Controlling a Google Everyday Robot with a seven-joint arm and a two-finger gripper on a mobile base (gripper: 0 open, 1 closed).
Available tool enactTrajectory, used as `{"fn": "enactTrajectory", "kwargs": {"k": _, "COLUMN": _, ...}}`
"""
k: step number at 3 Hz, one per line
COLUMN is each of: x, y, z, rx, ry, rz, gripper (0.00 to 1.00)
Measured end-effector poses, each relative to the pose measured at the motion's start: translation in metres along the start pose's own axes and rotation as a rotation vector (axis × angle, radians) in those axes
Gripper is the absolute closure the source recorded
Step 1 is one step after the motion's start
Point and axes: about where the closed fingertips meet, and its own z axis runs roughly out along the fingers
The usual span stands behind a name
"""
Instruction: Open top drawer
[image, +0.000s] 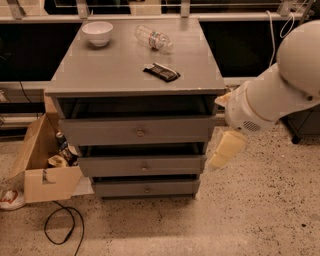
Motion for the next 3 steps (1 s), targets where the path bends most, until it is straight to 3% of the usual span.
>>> {"fn": "enactTrajectory", "kwargs": {"k": 2, "x": 0.023, "y": -0.016, "z": 0.117, "rx": 0.01, "ry": 0.038, "rz": -0.125, "gripper": 0.0}}
{"fn": "enactTrajectory", "kwargs": {"k": 3, "x": 0.017, "y": -0.035, "z": 0.162, "rx": -0.006, "ry": 0.012, "rz": -0.167, "gripper": 0.0}}
